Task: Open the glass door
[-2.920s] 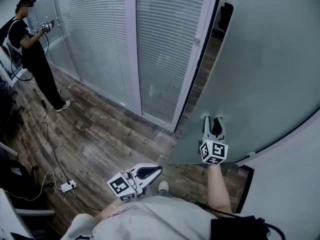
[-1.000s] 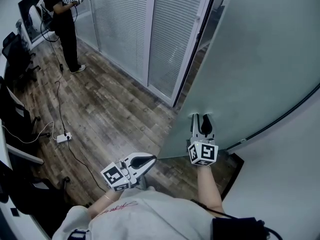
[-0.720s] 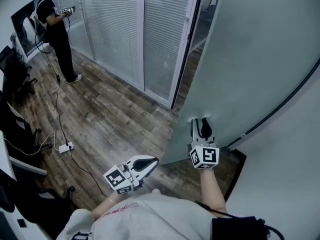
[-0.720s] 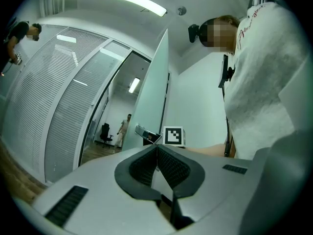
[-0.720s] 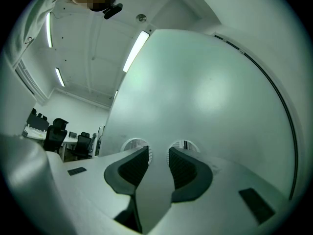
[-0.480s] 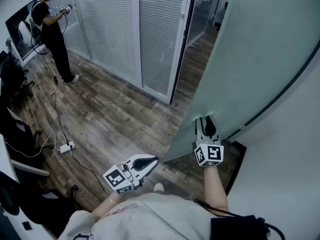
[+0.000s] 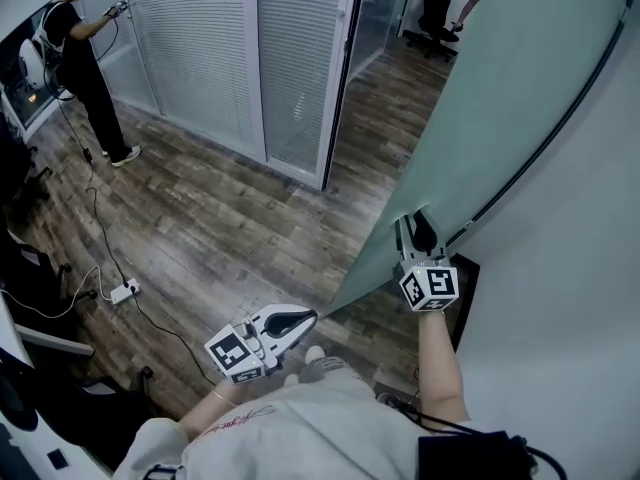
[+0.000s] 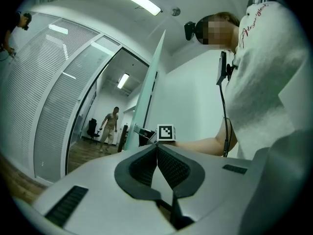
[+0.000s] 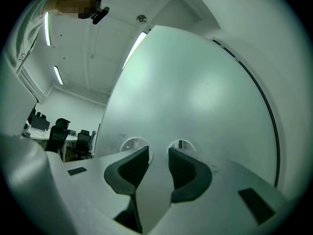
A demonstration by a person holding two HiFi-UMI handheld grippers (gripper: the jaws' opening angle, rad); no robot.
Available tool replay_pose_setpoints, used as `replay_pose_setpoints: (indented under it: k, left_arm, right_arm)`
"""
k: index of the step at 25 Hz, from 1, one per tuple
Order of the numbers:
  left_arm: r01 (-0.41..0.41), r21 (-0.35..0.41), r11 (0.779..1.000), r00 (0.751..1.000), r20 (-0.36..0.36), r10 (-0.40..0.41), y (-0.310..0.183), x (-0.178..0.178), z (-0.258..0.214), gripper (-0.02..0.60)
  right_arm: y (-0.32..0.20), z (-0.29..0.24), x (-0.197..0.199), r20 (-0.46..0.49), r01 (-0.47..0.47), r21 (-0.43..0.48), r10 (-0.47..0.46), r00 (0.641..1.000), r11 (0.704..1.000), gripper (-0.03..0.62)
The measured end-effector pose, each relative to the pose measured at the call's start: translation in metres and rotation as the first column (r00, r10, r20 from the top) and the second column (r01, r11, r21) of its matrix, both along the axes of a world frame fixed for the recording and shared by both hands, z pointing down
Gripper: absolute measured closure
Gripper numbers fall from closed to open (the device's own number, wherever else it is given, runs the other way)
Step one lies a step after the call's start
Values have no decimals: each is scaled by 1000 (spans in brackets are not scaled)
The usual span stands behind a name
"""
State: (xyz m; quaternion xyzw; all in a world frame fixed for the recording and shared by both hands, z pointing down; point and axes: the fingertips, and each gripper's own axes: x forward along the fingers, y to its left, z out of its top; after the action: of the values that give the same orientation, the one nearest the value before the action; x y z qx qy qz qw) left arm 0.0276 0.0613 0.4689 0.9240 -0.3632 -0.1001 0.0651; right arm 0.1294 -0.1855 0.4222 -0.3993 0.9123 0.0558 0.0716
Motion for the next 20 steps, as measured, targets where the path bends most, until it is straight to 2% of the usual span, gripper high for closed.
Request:
replay_pose_setpoints:
  k: [4, 8, 12, 20]
  left_arm:
    - [-22, -22, 1000, 1000, 4, 22, 16, 14, 7, 563]
    - [-10, -2, 1000, 999, 45, 10, 25, 24, 3, 563]
    - [17, 1, 1000, 998, 58, -17, 21, 38, 2, 563]
    - [40, 44, 998, 999, 24, -41, 10, 105, -23, 563]
  right_arm:
    - [13, 0, 20, -7, -21, -1, 21, 1000, 1000, 461]
    - [28, 4, 39, -1, 14, 0, -14, 1000, 1000, 461]
    - [44, 9, 57, 24, 47, -4, -47, 999, 999, 462]
    - [74, 1, 89, 12, 139, 3, -139, 990, 990, 462]
